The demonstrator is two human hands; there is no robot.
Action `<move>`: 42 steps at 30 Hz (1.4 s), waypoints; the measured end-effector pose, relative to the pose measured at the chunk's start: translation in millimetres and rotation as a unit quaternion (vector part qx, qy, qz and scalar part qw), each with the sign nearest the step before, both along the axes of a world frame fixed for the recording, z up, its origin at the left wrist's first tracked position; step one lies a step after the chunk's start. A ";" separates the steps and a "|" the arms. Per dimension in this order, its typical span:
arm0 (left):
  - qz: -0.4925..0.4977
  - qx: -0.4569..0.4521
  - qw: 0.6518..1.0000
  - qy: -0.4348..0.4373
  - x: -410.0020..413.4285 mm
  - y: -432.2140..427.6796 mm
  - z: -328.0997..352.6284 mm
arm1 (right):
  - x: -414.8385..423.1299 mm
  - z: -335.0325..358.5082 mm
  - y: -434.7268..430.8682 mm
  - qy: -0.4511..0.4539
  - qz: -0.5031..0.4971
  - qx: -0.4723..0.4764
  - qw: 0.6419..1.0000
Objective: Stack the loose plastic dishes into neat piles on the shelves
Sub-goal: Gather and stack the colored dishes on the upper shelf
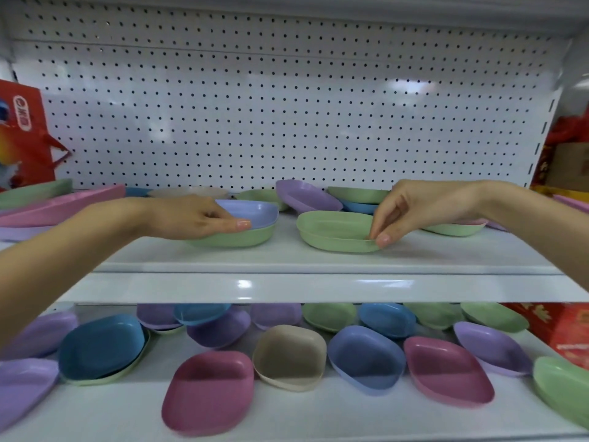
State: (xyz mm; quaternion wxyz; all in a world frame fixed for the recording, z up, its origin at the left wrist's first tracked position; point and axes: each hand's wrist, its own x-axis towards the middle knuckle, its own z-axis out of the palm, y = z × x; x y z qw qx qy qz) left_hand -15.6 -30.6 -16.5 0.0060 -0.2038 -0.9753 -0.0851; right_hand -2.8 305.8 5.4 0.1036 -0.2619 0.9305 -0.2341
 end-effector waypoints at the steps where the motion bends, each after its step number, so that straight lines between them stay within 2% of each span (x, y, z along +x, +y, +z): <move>1: 0.006 0.004 1.000 0.004 2.0 -1.5 1.1 | -0.4 2.7 -2.7 0.008 -0.011 -0.004 1.000; 5: 0.029 -0.001 1.000 0.005 6.0 -2.1 3.1 | -20.6 12.2 -26.5 0.087 -0.071 -0.139 0.984; 7: 0.046 0.014 0.999 0.004 7.8 -1.6 2.5 | -40.6 13.5 -40.6 0.105 -0.100 -0.169 0.975; 12: 0.017 0.080 0.997 -0.011 4.2 -3.3 -6.2 | -80.2 10.0 -80.5 0.096 -0.128 -0.108 0.981; 15: 0.046 0.103 0.993 -0.021 3.9 -0.1 -8.1 | -95.2 6.1 -99.8 0.092 -0.135 -0.079 0.983; 23: 0.088 0.074 0.993 0.000 -2.1 -8.0 -9.5 | -115.4 5.4 -109.6 0.093 -0.150 -0.030 0.984; 27: 0.079 0.068 0.994 0.021 -2.7 -7.2 -10.7 | -116.9 1.0 -112.7 0.121 -0.143 -0.016 0.982; 31: 0.064 0.090 0.994 0.014 -1.6 -6.6 -12.6 | -120.6 0.9 -109.9 0.194 -0.153 0.036 0.968; 34: 0.058 0.090 0.994 0.009 -2.5 -10.1 -10.6 | -112.0 19.0 -103.4 0.272 -0.169 0.037 0.947; 38: 0.048 0.099 0.994 -0.003 -3.9 -12.7 -8.5 | -66.3 45.6 -93.3 0.294 -0.127 0.008 0.947; 42: 0.022 0.100 0.995 0.006 -13.6 -17.4 -9.3 | -16.3 51.2 -79.4 0.305 -0.082 0.095 0.944</move>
